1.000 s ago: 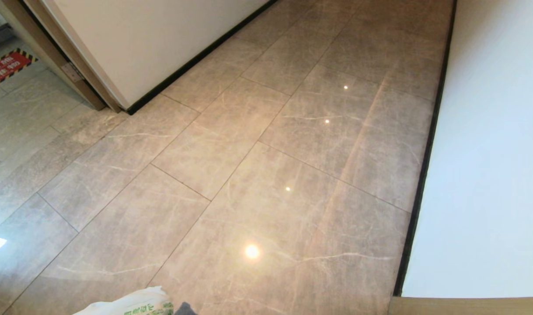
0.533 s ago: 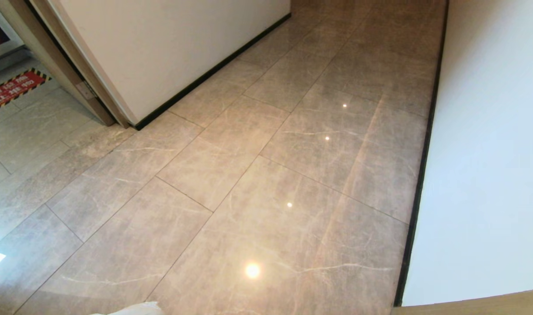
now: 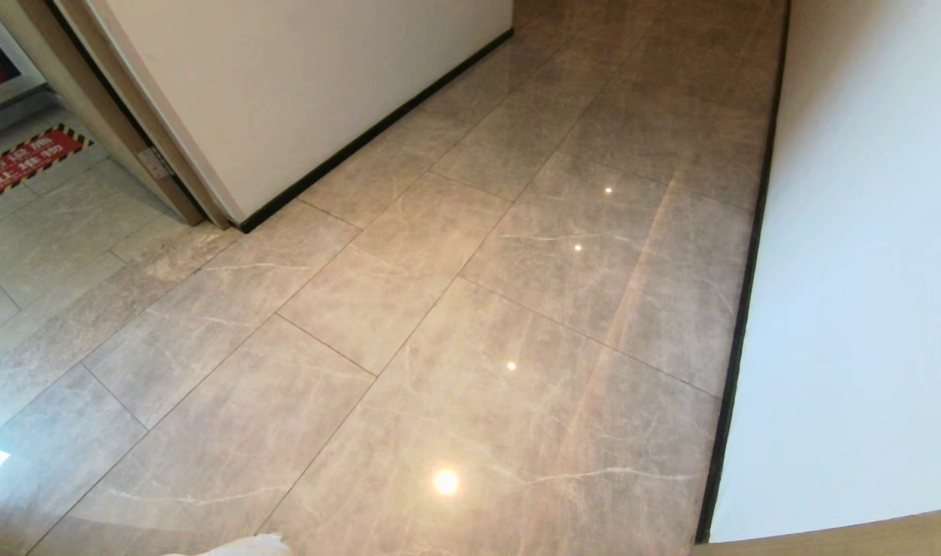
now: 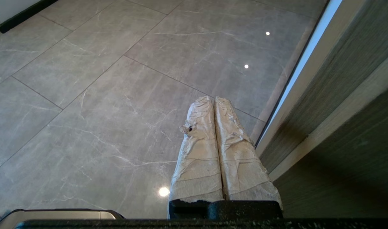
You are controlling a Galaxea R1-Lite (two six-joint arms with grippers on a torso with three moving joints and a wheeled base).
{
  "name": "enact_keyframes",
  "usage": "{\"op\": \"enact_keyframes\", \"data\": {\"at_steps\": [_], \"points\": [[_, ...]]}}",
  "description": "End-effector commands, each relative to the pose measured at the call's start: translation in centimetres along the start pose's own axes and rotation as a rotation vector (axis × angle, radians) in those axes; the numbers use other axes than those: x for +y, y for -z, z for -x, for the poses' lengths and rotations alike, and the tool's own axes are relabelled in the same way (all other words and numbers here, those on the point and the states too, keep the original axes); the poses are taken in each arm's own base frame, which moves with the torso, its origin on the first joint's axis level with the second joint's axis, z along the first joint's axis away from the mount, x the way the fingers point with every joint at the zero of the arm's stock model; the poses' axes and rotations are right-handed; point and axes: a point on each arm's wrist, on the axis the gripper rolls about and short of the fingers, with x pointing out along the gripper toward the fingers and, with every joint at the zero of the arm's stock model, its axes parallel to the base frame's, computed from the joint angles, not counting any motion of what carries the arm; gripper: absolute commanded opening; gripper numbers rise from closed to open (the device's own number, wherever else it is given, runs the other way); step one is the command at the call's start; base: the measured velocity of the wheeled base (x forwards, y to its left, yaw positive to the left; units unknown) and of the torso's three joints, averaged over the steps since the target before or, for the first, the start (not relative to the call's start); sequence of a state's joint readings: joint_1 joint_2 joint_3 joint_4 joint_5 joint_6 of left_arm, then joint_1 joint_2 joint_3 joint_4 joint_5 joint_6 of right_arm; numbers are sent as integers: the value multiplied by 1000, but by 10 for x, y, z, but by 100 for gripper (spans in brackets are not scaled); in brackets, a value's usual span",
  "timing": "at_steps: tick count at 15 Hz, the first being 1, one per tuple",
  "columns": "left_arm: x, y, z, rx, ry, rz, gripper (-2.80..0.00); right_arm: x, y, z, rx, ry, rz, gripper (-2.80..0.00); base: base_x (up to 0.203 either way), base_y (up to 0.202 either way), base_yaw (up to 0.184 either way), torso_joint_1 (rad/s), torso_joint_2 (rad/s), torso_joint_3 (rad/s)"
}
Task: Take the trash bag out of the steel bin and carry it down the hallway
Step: Put the trash bag at the door
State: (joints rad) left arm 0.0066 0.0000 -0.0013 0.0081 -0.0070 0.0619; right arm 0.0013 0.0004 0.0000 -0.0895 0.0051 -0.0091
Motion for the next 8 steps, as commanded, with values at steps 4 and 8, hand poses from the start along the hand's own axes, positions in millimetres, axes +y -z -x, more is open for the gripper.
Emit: {"op": "enact_keyframes", "data": {"at_steps": [4, 8], "points": [[0, 0, 0, 2, 1, 1, -280, 0, 10, -2, 35, -1, 0, -280, 0, 0, 0, 0, 0, 0], [0, 0, 0, 3, -3, 8, -280, 0, 10, -2, 35, -2, 0, -280, 0, 0, 0, 0, 0, 0]]}}
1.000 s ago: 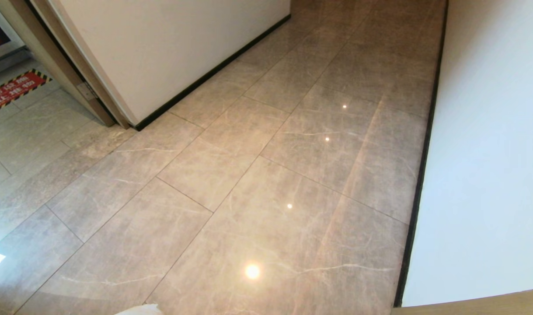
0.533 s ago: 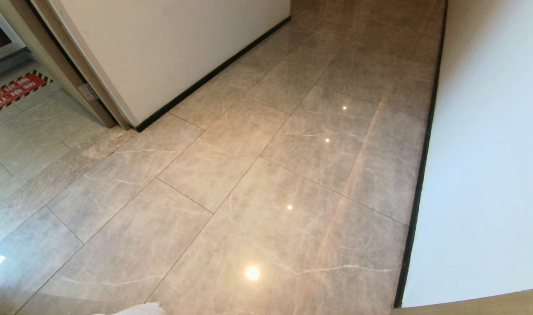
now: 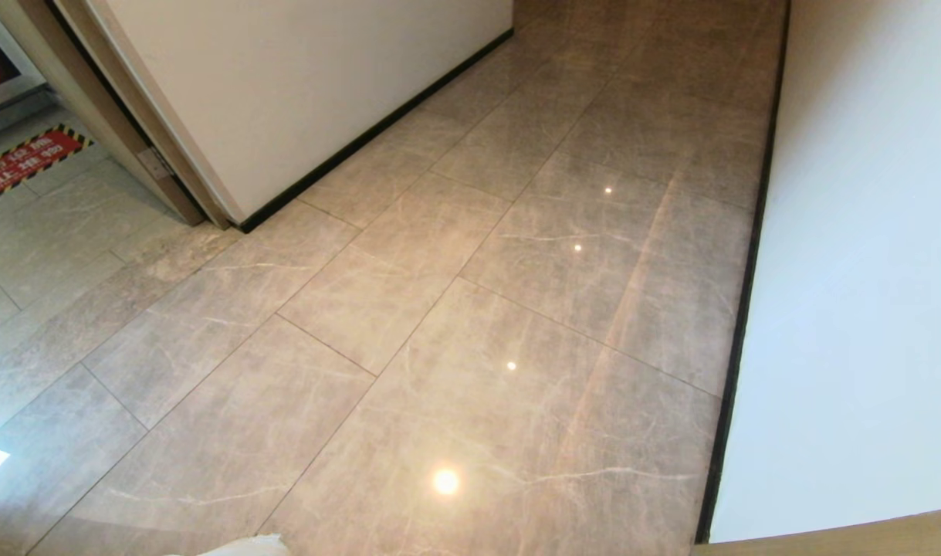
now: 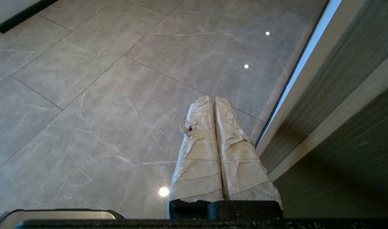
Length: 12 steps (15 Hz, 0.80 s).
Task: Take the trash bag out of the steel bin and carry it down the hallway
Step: Put the trash bag at the door
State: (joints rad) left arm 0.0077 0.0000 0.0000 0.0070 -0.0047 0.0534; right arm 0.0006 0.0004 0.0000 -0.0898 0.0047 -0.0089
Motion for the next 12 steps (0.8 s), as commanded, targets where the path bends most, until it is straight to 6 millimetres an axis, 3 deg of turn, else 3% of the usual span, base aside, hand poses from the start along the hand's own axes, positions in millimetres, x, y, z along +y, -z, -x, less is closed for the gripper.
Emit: {"op": "enact_keyframes", "data": {"at_steps": [1, 12], "points": [[0, 0, 0, 2, 0, -2, -280, 0, 10, -2, 36, -3, 0, -280, 0, 0, 0, 0, 0, 0], [0, 0, 0, 1, 1, 0, -280, 0, 11, -2, 37, -2, 1, -280, 0, 0, 0, 0, 0, 0]]}}
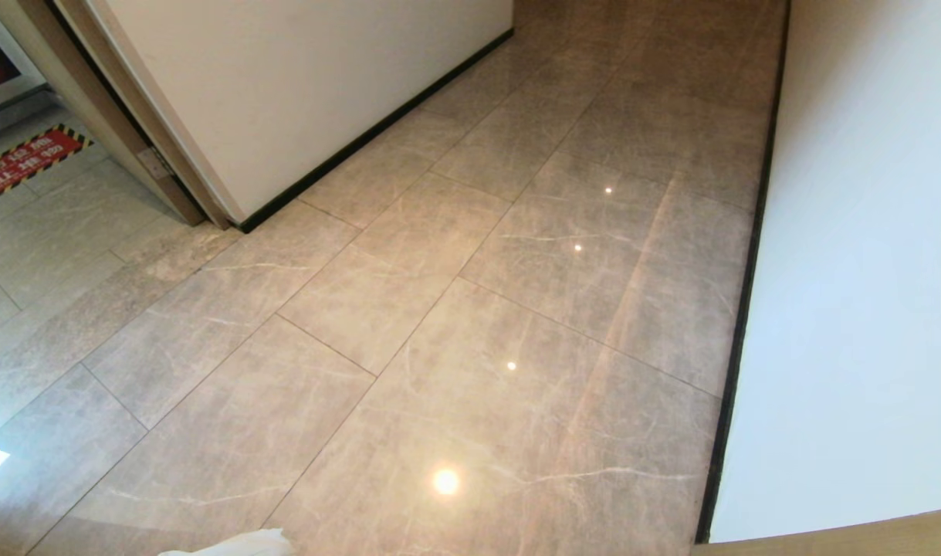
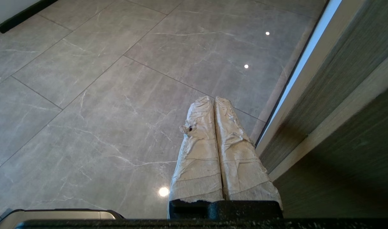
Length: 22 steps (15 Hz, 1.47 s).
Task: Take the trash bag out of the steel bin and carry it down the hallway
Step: Put the trash bag at the door
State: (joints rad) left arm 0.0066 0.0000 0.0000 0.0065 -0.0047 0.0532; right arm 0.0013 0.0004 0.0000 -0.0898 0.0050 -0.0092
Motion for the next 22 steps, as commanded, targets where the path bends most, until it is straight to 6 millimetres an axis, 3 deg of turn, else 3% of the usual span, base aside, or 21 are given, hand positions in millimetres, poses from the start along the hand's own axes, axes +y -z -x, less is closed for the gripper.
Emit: {"op": "enact_keyframes", "data": {"at_steps": [1, 15, 22], "points": [[0, 0, 0, 0, -1, 0, -280, 0, 10, -2, 36, -1, 0, -280, 0, 0, 0, 0, 0, 0], [0, 0, 0, 1, 6, -8, -280, 0, 10, -2, 36, 0, 0, -280, 0, 0, 0, 0, 0, 0], [0, 0, 0, 1, 4, -8, -280, 0, 11, -2, 36, -1, 0, -280, 1, 159, 5, 2, 4, 2]]}}
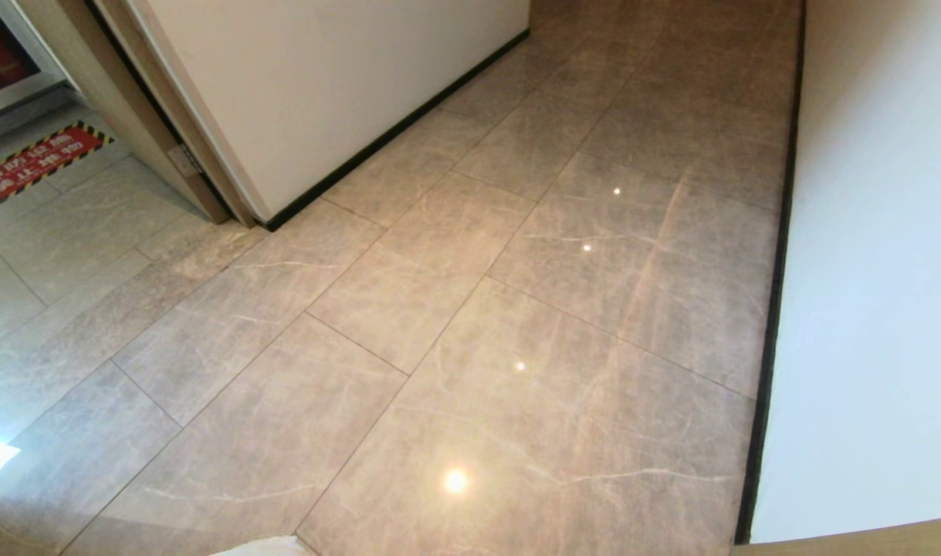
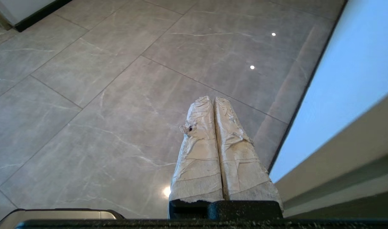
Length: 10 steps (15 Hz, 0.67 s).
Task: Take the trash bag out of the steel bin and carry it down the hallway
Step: Put the trash bag at the door
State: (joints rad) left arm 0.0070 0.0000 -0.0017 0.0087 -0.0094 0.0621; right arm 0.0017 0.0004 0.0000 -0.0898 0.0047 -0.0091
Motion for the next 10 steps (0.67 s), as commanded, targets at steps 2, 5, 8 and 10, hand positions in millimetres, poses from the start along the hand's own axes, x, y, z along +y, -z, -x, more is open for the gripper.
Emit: {"op": "enact_keyframes", "data": {"at_steps": [2, 5, 8, 10], "points": [[0, 0, 0, -2, 1, -19, -280, 0, 10, -2, 36, 0, 0, -280, 0, 190, 1, 0, 5, -2], [0, -1, 0, -6, -1, -4, -280, 0, 10, -2, 36, -2, 0, -280, 0, 77, 3, 2, 3, 3], [0, 0, 0, -5, -4, 1, -280, 0, 10, -2, 36, 0, 0, -280, 0, 0, 0, 0, 0, 0], [0, 0, 0, -2, -4, 8, -280, 0, 10, -2, 36, 0, 0, -280, 0, 0, 0, 0, 0, 0]]}}
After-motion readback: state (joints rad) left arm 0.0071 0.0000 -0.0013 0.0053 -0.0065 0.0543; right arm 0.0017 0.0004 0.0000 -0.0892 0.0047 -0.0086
